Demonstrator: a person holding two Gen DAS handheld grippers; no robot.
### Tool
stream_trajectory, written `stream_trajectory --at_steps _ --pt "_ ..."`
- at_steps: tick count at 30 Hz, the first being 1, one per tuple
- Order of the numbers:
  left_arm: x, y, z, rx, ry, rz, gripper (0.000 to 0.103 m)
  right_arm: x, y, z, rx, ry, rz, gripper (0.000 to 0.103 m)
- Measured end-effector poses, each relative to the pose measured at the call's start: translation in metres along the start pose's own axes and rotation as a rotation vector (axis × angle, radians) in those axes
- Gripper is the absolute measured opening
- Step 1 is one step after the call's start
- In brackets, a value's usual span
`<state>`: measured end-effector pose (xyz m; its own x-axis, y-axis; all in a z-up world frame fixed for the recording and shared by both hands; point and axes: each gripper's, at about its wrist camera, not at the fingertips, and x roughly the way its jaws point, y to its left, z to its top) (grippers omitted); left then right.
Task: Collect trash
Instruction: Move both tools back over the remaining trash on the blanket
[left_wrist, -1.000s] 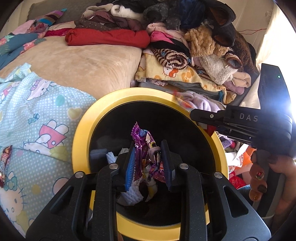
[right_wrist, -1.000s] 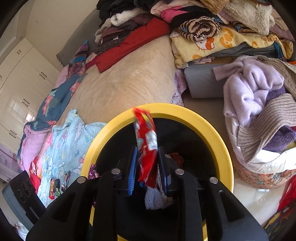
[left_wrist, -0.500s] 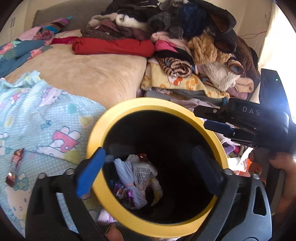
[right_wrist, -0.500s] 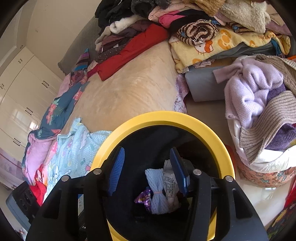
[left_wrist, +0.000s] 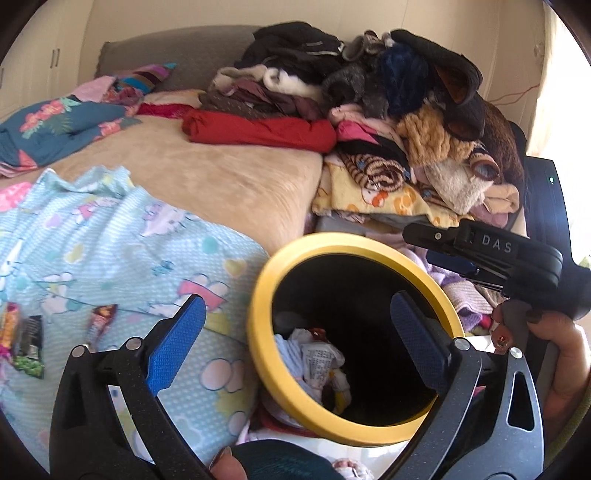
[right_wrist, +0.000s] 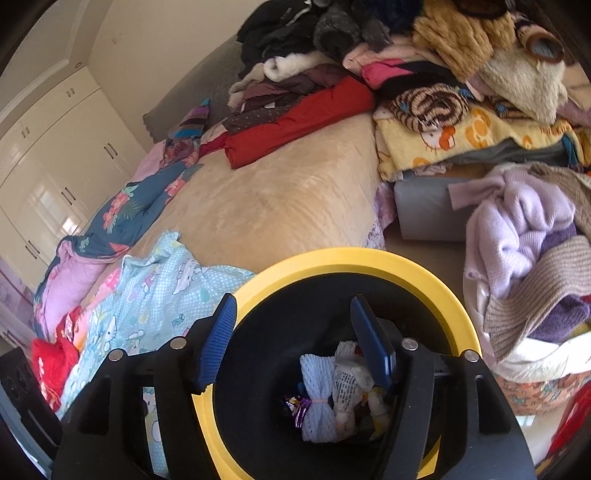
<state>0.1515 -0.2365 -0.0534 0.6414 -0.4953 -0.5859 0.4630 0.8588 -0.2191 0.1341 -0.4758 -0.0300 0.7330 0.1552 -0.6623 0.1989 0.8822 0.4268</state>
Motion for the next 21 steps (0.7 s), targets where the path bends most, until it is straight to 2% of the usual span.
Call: stream_trajectory --at_steps 6,8,9,21 --pt "-0.018 0.015 0.005 -0.023 -0.049 0.031 0.092 -0.003 0.022 -0.002 -0.069 -0.023 0.011 0.063" --pt "-0.024 0.022 0.007 -0.037 -0.061 0.043 0.092 -0.004 0.029 -0.004 -0.09 -0.028 0.015 0.071" --pt "-0.026 0.024 0.007 -0.044 -0.067 0.048 0.092 -0.005 0.033 -0.005 -0.1 -0.031 0.02 0.071" --pt "-0.059 0.068 0.01 -0.119 -0.121 0.139 0.092 -0.006 0.092 -0.025 -0.233 -0.044 0.081 0.071"
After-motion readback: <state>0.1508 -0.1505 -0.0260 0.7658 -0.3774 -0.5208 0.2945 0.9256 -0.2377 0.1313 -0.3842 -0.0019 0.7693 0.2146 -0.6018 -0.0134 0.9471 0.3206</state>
